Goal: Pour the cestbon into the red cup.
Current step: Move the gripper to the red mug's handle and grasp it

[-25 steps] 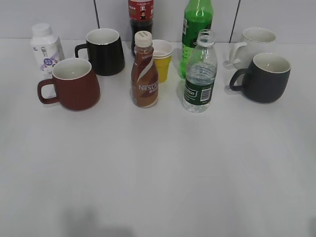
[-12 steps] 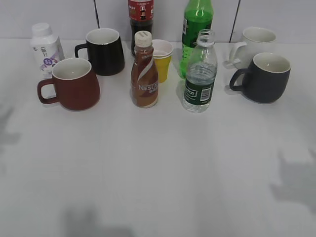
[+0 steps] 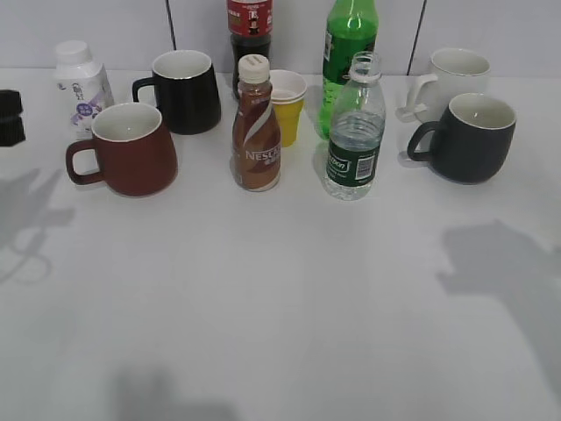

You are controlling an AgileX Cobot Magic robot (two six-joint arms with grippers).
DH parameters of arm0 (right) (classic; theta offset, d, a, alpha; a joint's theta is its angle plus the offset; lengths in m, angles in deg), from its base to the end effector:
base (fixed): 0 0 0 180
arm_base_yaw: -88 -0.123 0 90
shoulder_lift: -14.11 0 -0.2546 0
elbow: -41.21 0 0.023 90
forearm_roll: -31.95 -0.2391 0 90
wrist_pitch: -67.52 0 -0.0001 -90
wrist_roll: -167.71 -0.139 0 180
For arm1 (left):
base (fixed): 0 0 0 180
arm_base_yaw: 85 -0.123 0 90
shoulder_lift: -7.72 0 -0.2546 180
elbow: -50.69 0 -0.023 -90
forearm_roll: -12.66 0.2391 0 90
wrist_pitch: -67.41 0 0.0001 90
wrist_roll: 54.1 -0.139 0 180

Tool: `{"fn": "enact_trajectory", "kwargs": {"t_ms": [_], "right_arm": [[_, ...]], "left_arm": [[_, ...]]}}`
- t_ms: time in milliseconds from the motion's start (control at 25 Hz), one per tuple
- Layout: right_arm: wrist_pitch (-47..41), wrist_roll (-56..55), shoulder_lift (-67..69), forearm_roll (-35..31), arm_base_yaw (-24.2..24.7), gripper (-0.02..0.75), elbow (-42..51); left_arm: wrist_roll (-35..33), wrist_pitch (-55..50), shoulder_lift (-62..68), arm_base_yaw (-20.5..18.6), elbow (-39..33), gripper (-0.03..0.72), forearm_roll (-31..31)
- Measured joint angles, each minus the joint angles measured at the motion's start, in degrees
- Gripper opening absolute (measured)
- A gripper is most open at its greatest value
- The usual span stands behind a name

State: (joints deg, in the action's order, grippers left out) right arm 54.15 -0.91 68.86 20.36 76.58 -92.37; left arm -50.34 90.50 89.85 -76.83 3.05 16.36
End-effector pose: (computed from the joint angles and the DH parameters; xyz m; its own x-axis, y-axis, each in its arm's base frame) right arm 0.2130 0.0496 0.2500 -0.4026 -0.0830 -0.9116 -0.2400 0.9706 0.0176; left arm 0.2932 -0.0456 0.1998 -0.2859 0.0348 -0.9576 0.1643 0.9863 -0.0132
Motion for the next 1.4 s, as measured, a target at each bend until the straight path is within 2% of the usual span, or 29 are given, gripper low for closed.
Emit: {"fn": "enact_trajectory", "kwargs": {"t_ms": [240, 480, 840, 1040, 1400], "right_arm": [[13.36, 0.06, 13.15, -0.05, -0.35, 0.479, 0.18], [22.27, 0.06, 20.90, -0.40, -0.35, 0.479, -0.21], [34.56, 0.06, 27.76, 4.33, -5.16, 0.479, -0.28], [37.18, 0.01, 30.43, 5.16, -5.72, 0.479, -0.28], [37.54, -0.68, 31.31, 5.27, -5.83, 0.478, -0.28]], "left_arm": [[0.00, -0.54, 1.49, 0.00, -1.86, 0.238, -2.59], [0.00, 14.89, 5.69, 0.00, -10.52, 0.238, -2.70], [0.40, 28.84, 17.01, 0.00, -11.26, 0.265, 2.65], [0.40, 31.41, 22.09, 0.00, -10.87, 0.276, 2.83], [0.40, 32.10, 27.73, 0.00, -5.36, 0.277, 2.89]]}}
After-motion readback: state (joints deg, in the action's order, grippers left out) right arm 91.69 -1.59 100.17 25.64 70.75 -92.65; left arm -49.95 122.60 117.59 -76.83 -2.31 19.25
